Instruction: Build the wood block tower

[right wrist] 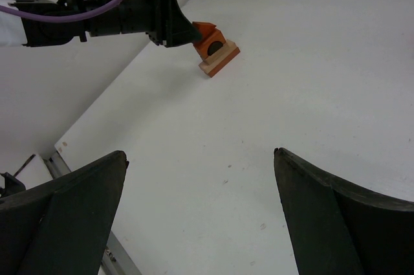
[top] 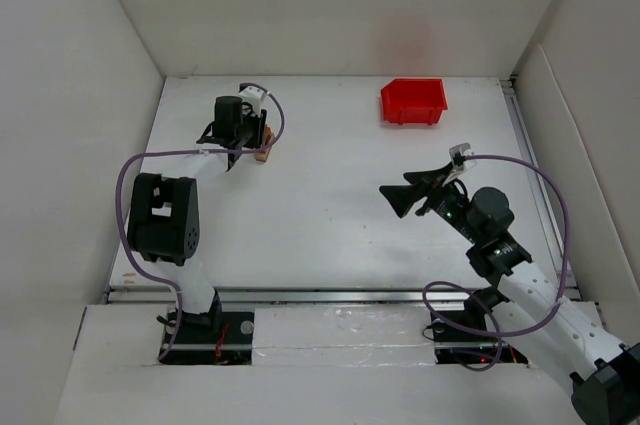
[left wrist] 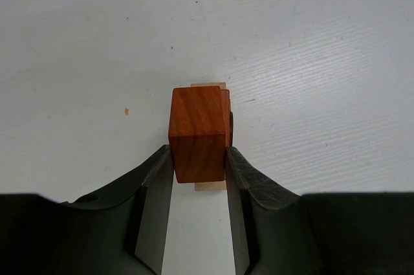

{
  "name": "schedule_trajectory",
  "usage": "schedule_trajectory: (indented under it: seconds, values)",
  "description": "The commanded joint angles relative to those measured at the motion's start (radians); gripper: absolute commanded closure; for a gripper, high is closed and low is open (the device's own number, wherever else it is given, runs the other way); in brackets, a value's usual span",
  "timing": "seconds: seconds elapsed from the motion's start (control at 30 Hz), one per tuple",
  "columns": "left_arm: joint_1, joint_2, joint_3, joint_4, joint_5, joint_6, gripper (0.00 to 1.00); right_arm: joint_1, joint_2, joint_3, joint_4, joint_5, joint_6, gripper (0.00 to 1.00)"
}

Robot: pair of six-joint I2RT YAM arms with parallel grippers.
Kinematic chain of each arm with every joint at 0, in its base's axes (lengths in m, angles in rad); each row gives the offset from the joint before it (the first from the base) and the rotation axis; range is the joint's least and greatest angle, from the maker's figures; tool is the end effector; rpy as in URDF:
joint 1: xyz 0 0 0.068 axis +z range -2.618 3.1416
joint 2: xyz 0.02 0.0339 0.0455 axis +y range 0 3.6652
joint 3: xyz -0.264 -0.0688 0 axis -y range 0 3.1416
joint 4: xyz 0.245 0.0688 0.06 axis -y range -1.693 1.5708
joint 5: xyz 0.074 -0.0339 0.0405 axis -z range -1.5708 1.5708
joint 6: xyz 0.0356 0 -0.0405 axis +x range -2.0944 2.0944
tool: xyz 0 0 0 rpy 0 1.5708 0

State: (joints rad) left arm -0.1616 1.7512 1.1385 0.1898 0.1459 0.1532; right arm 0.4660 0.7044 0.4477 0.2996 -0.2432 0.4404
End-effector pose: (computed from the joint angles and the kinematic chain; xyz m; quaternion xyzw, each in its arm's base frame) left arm 0.3958 -0.0698 0.2366 0.1704 0.8210 -0.0635 0.5412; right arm 0.1565 0.0883 0.2849 -0.0964 0.6855 0.3893 0.6077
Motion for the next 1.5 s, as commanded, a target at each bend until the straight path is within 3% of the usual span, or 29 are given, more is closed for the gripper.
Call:
schedule_trajectory:
  seconds: [0.0, 0.83, 1.47]
  values:
    - [0.002, -0.025, 0.020, 0.019, 0.009, 0.014, 0.77, 0.000, -0.011, 0.013, 0.038, -0.008, -0.016, 0.00]
    - [-0.007, 0.002, 0.037, 0.010, 0.029, 0.013, 0.63, 0.000, -0.011, 0.017, 0.029, -0.015, -0.019, 0.00]
    - [-0.007, -0.018, 0.038, 0.017, 0.034, 0.026, 0.60, 0.000, -0.008, 0.019, 0.027, -0.024, -0.020, 0.00]
